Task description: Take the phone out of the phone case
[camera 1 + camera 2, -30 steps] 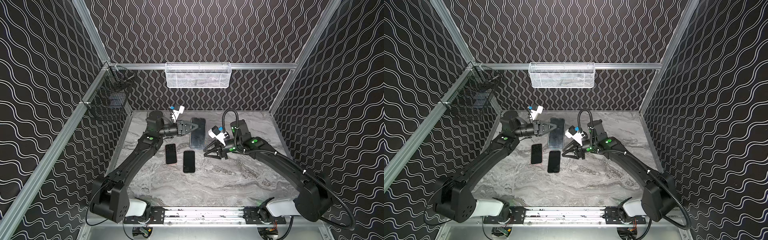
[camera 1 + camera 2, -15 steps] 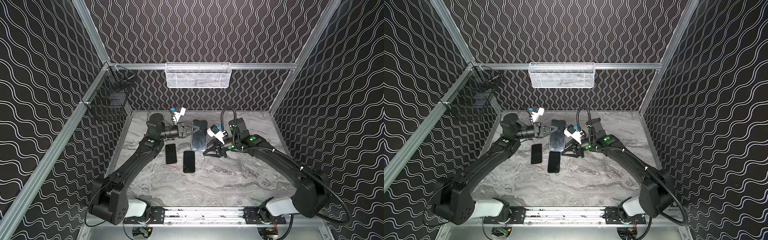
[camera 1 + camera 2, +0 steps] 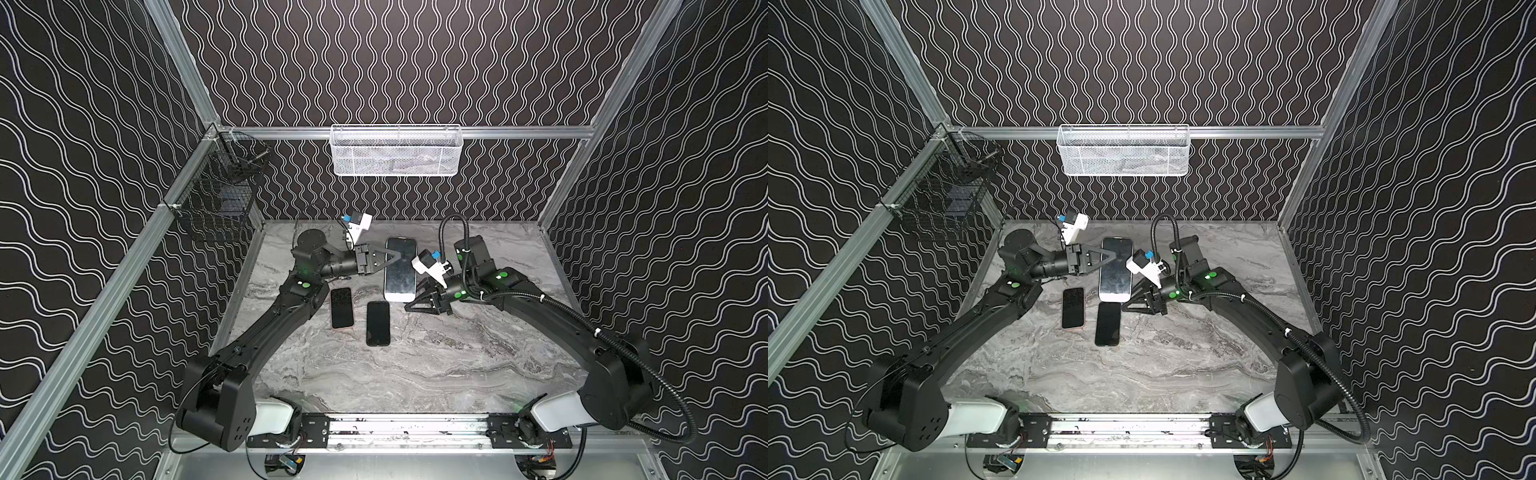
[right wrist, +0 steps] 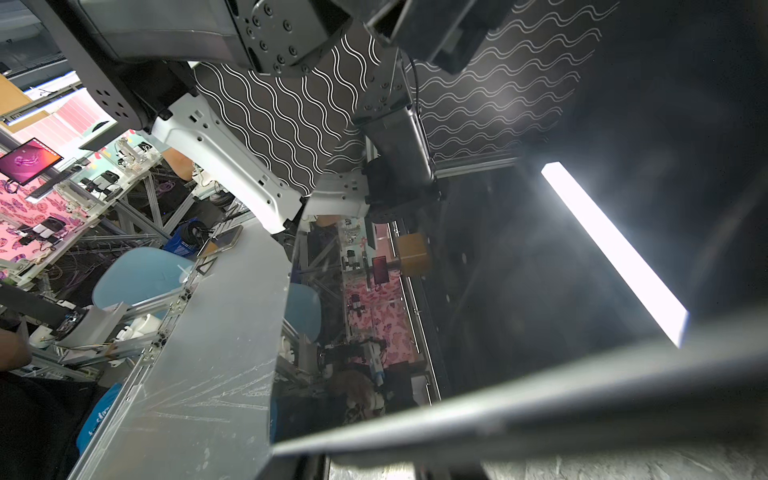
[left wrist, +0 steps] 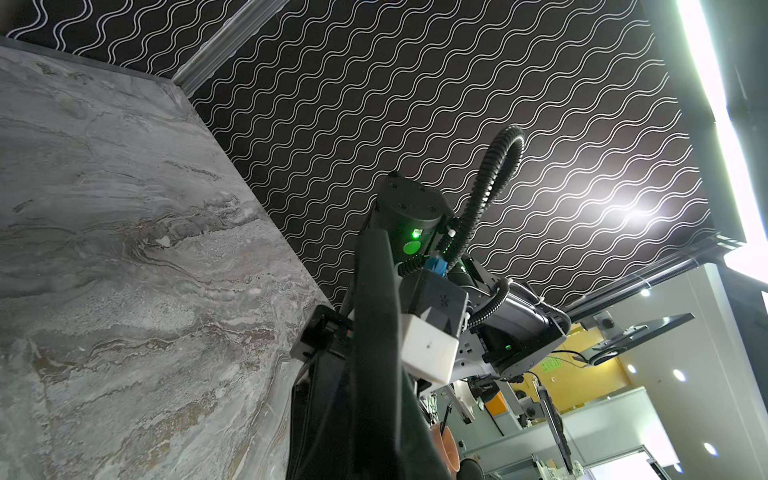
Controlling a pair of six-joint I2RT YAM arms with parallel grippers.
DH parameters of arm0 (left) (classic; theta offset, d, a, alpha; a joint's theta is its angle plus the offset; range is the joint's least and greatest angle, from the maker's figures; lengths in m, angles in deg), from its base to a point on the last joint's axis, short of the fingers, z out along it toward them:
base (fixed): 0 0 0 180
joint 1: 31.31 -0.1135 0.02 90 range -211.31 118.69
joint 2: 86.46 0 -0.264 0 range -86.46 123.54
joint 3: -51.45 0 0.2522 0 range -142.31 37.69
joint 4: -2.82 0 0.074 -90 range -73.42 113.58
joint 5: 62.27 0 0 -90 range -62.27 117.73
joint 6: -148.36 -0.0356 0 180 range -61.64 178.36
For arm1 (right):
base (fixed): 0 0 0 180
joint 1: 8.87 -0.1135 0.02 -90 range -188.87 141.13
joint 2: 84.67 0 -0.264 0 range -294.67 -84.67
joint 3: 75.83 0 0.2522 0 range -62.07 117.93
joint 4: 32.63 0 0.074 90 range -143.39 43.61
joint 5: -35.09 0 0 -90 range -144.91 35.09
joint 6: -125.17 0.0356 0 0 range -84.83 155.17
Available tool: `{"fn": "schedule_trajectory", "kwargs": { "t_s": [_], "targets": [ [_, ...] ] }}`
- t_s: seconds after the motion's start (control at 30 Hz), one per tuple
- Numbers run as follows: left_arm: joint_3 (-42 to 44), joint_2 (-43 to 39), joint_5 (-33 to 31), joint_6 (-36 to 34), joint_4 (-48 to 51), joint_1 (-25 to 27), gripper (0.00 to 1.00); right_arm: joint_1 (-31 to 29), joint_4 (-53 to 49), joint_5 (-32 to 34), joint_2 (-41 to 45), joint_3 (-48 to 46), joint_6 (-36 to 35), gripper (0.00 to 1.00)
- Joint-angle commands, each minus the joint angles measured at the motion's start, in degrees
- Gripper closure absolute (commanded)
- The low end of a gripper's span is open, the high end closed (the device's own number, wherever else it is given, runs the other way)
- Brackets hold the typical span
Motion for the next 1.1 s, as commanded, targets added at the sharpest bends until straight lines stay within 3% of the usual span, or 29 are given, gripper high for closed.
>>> {"fn": "schedule_trajectory", "kwargs": {
  "t_s": [0.0, 0.13, 0.37, 0.6, 0.77, 0.87, 1.07],
  "targets": [
    [-0.01, -0.08, 0.76, 2.77, -6.13, 0.23, 1.00, 0.20, 1.71, -0.95, -0.17, -0.36, 0.47, 0.67],
    [-0.53, -0.56, -2.93, 0.36, -1.63, 0.26, 1.00, 0.48, 8.40, -3.50, 1.22, -3.76, 6.51, 0.66],
    [2.17, -1.58, -13.89, 3.37, -3.89, 0.26, 1.00, 0.66, 36.09, -3.76, 6.98, -18.04, 29.63, 0.59],
    [11.29, -1.79, -27.48, 14.00, -16.02, 0.31, 1.00, 0.57, 61.83, 9.20, 12.67, -31.15, 54.02, 0.44],
    [16.63, -0.06, -32.10, 21.93, -26.40, 0.78, 1.00, 0.49, 76.03, 19.00, 13.14, -37.81, 67.71, 0.40],
    [18.32, 0.62, -33.54, 23.62, -28.73, 2.08, 1.00, 0.41, 82.32, 22.67, 12.07, -40.26, 72.67, 0.40],
    [19.64, 0.56, -34.79, 23.94, -29.41, 4.34, 1.00, -0.04, 89.34, 24.98, 8.21, -41.16, 75.82, 0.40]
  ]
}}
